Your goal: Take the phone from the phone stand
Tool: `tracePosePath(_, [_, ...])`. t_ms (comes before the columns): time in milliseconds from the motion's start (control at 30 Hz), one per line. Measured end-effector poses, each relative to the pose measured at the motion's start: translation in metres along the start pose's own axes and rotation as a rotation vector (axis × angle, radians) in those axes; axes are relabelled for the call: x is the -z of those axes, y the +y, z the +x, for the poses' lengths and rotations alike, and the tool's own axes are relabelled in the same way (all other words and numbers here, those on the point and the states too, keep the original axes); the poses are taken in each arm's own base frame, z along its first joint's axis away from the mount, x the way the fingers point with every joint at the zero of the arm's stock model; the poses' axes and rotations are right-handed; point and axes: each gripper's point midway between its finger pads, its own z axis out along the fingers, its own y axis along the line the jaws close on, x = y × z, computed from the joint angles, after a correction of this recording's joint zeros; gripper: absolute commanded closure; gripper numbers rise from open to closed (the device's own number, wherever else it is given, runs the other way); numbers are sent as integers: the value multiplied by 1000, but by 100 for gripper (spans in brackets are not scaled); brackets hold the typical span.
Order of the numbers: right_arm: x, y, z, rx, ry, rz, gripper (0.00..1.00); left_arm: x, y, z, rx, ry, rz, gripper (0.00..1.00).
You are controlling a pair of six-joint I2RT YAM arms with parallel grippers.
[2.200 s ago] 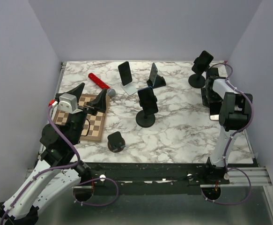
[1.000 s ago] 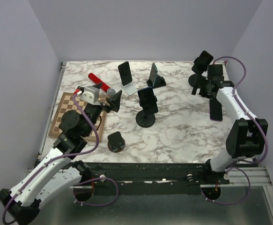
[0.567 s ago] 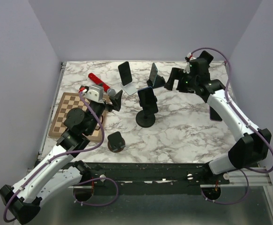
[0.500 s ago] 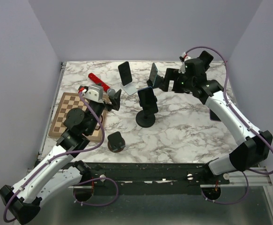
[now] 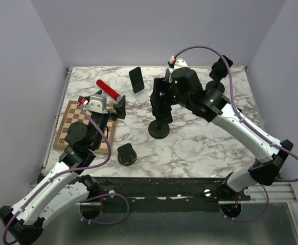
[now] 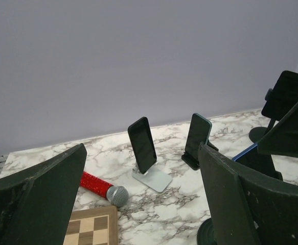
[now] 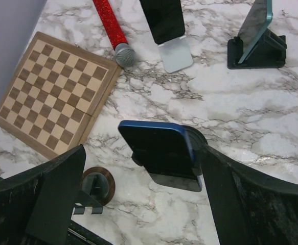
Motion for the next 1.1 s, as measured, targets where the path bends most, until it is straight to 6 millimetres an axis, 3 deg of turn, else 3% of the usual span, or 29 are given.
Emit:
tracePosePath(167, [-4, 28, 15, 56, 13, 46, 0, 1, 1, 1, 0, -1, -4, 1])
tracePosePath(300, [-13, 33, 29, 87, 40, 134, 0, 3, 2, -1, 6, -13, -6, 1])
tracePosePath(500, [-17, 24, 45, 102, 55, 245, 0, 5, 5, -6, 13, -32, -15, 1])
tracePosePath(833, [-14, 14, 43, 123, 26, 317, 0, 5, 5, -5, 14, -32, -17, 1])
tracePosePath(1100, [-33, 10, 58, 174, 50, 361, 0, 5, 5, -6, 16, -37, -19, 1])
